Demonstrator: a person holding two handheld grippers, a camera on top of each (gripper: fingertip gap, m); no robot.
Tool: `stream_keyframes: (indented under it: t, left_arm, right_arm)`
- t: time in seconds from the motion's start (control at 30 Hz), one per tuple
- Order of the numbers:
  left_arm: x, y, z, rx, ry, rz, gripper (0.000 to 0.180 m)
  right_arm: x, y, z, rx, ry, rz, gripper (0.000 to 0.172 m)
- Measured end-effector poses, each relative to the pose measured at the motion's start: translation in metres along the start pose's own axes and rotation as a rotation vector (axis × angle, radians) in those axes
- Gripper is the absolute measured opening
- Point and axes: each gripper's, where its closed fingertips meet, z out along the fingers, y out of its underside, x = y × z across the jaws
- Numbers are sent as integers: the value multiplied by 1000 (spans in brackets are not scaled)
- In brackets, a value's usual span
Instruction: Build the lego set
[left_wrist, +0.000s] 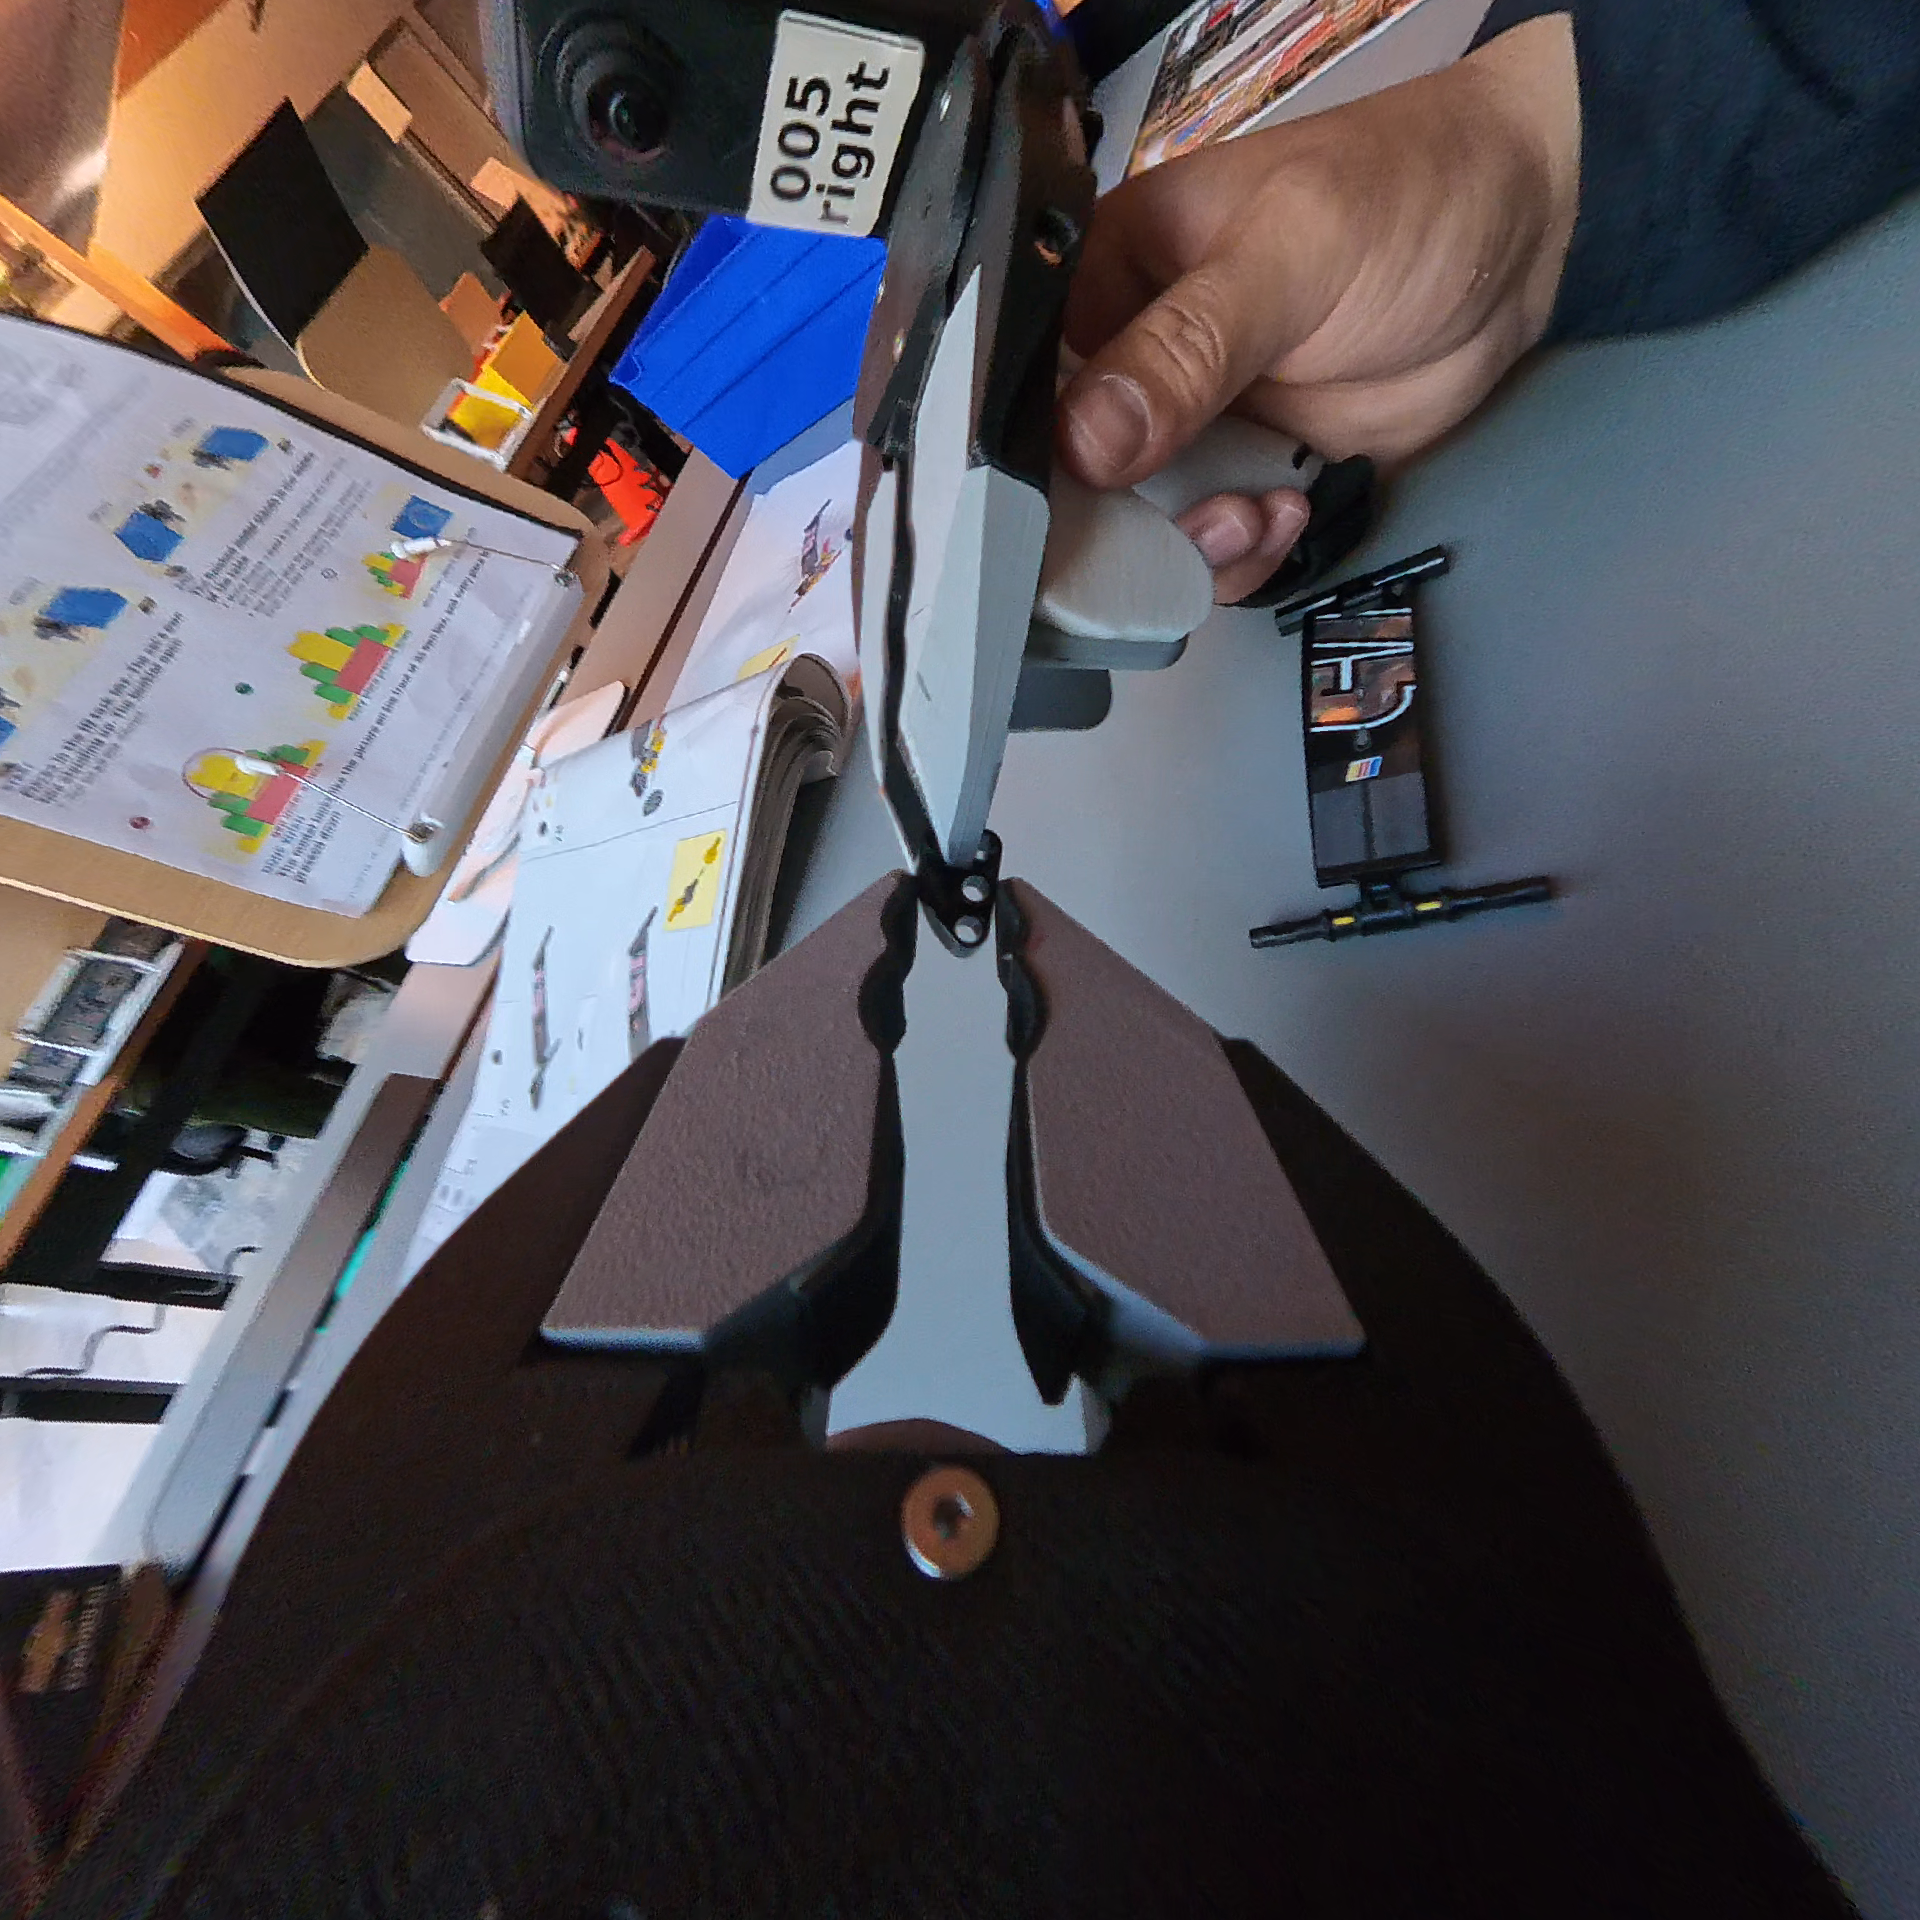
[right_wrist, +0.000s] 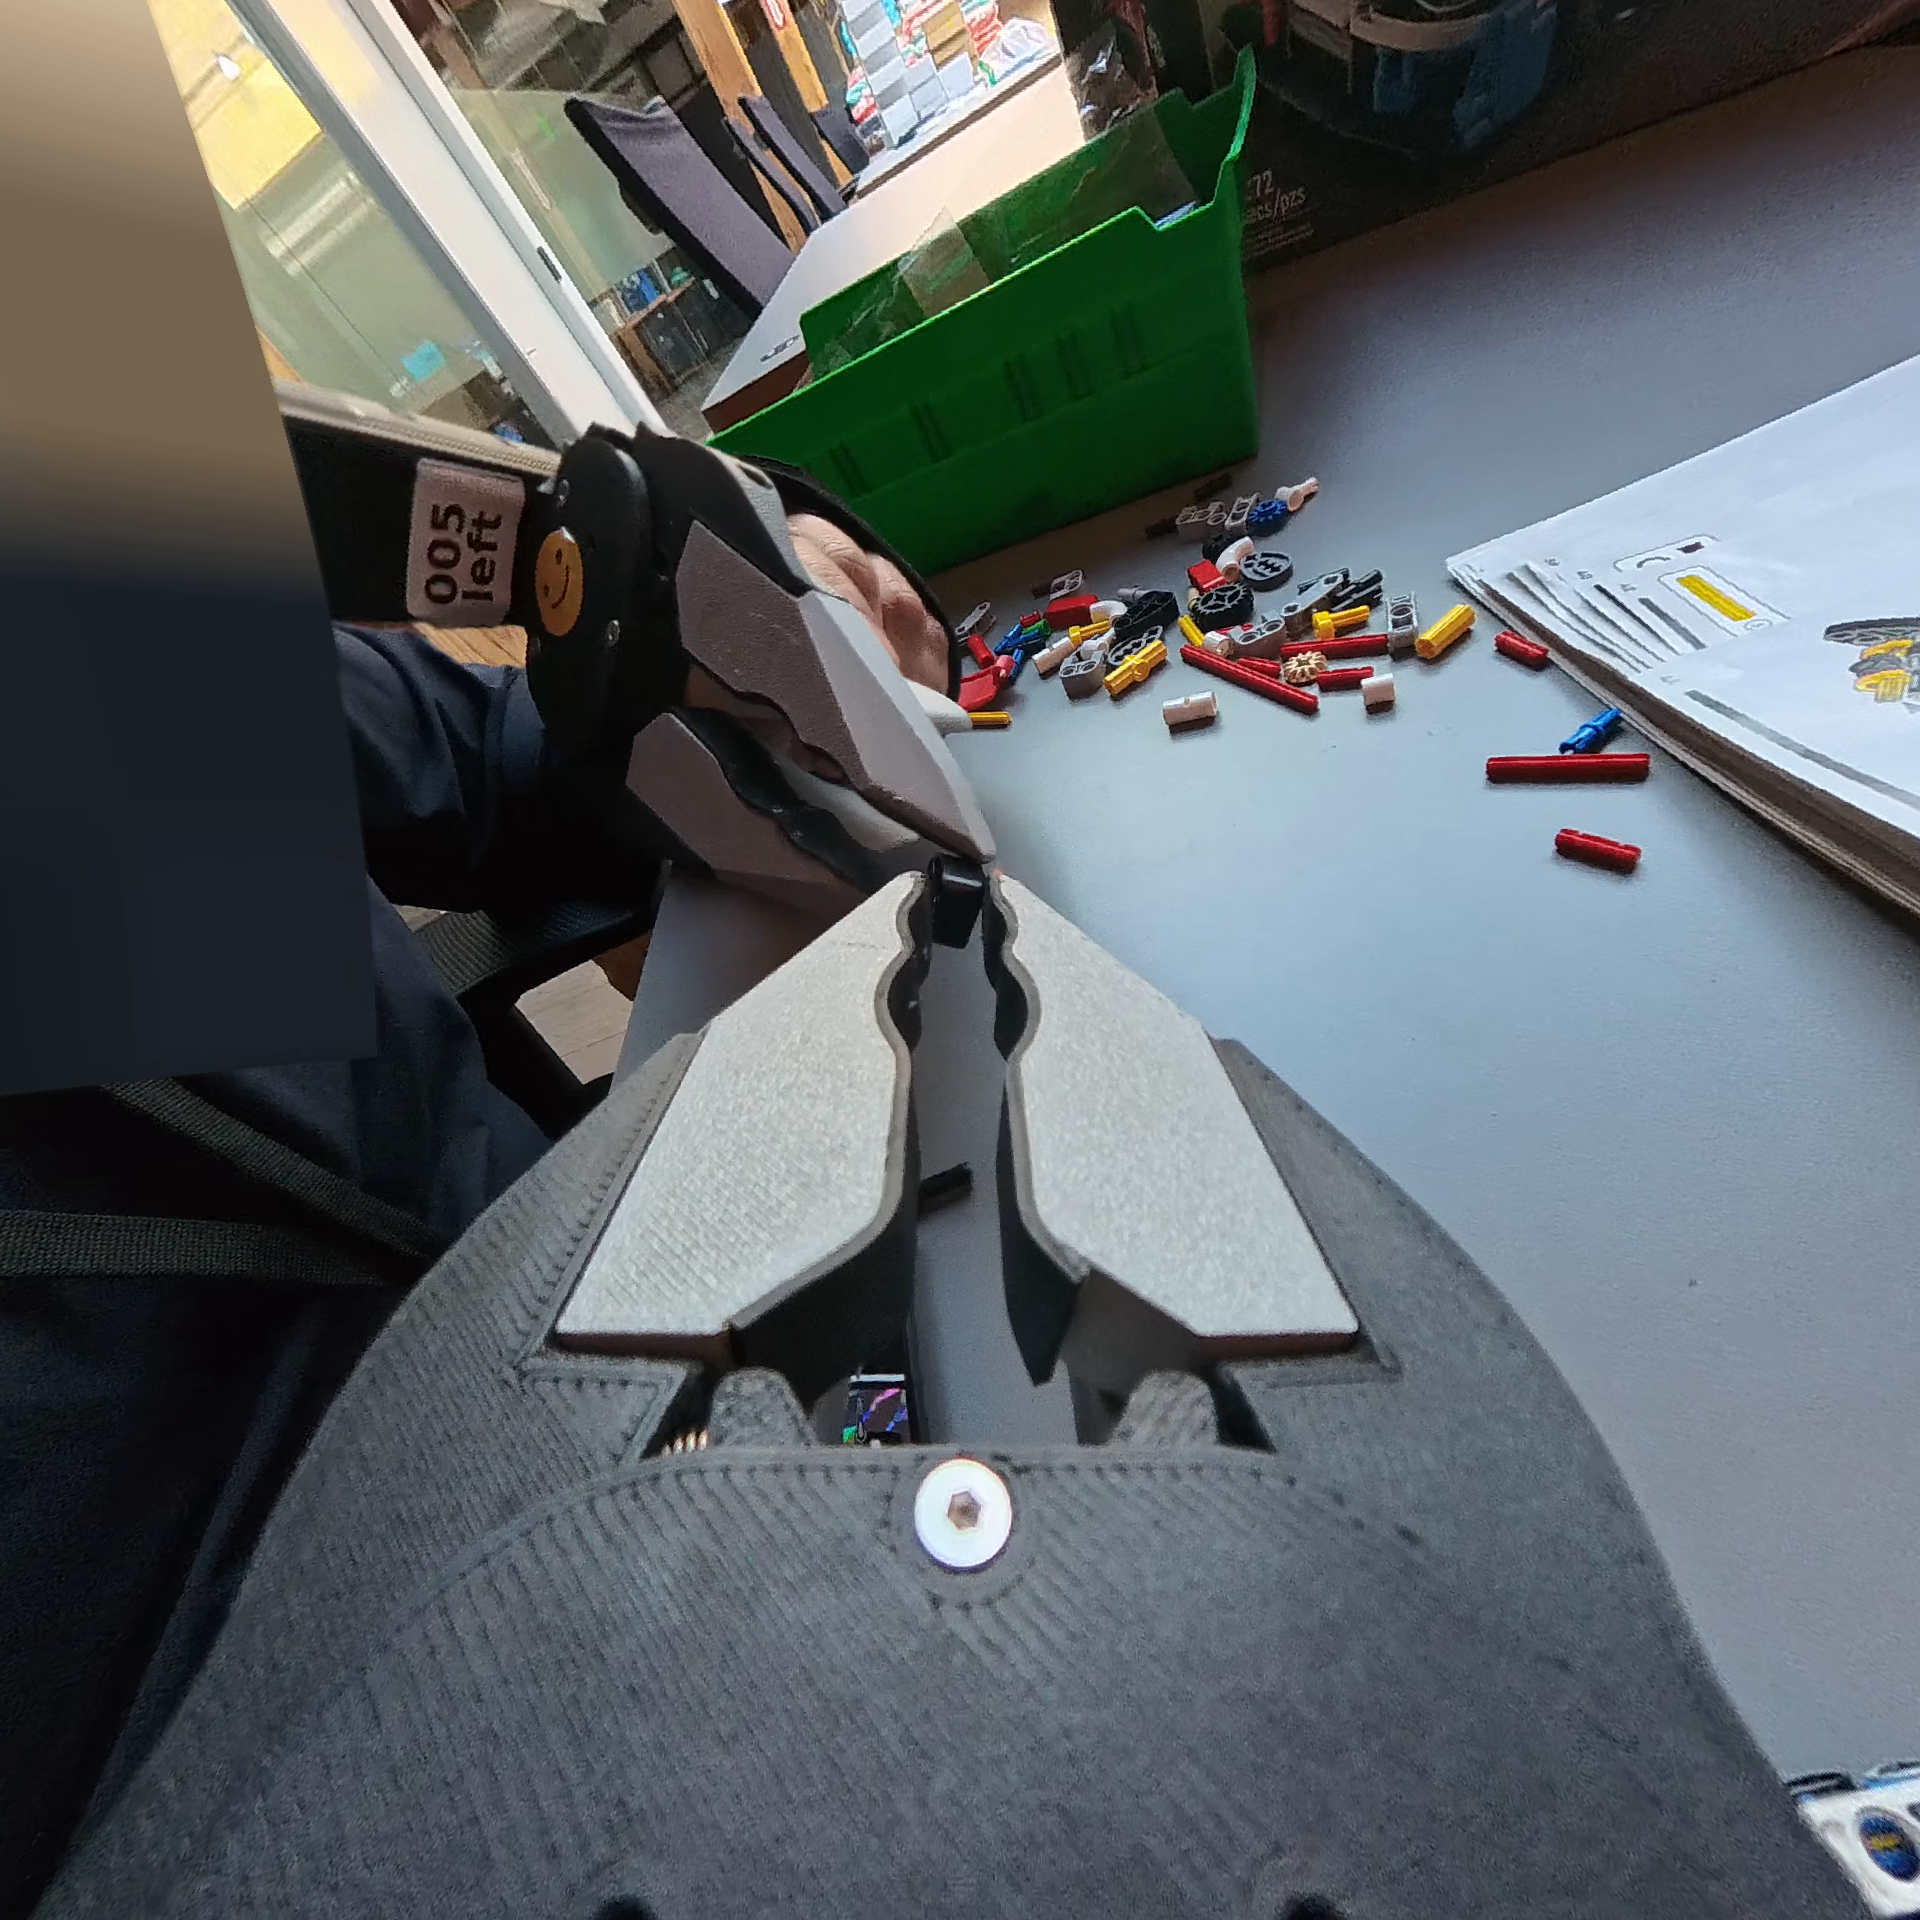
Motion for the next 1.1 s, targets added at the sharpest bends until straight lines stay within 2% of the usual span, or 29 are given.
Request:
stream_keyframes:
  t: [0.13, 0.3, 0.47, 0.63, 0.8, 0.83, 0.93, 1.0, 1.1]
  left_arm:
    - [1, 2, 0, 17, 77, -156, 12]
    - [13, -2, -4, 82, 322, -483, 24]
    - [13, -13, -14, 176, 458, -657, 10]
    - [19, -13, -14, 159, 456, -600, 6]
    - [20, -8, -13, 133, 430, -563, 5]
    - [20, -5, -11, 112, 417, -554, 5]
    - [21, 17, -3, -15, 369, -518, 5]
    - [26, 24, 0, -70, 368, -502, 5]
    - [32, 33, 5, -148, 366, -472, 5]
  right_arm:
    - [-1, -1, -1, 2, 3, -22, 5]
    - [-8, -2, -4, -16, 16, -151, 5]
    - [-20, -1, -2, -34, 31, -327, 5]
    - [-25, 4, 2, -58, 23, -370, 5]
    - [-20, 9, 3, -82, 22, -329, 6]
    - [-16, 13, 2, -107, 41, -319, 12]
    - [-11, 26, -4, -191, 75, -279, 43]
    - [-23, 43, -9, -278, 43, -259, 45]
    - [-23, 74, -13, -426, 100, -277, 45]
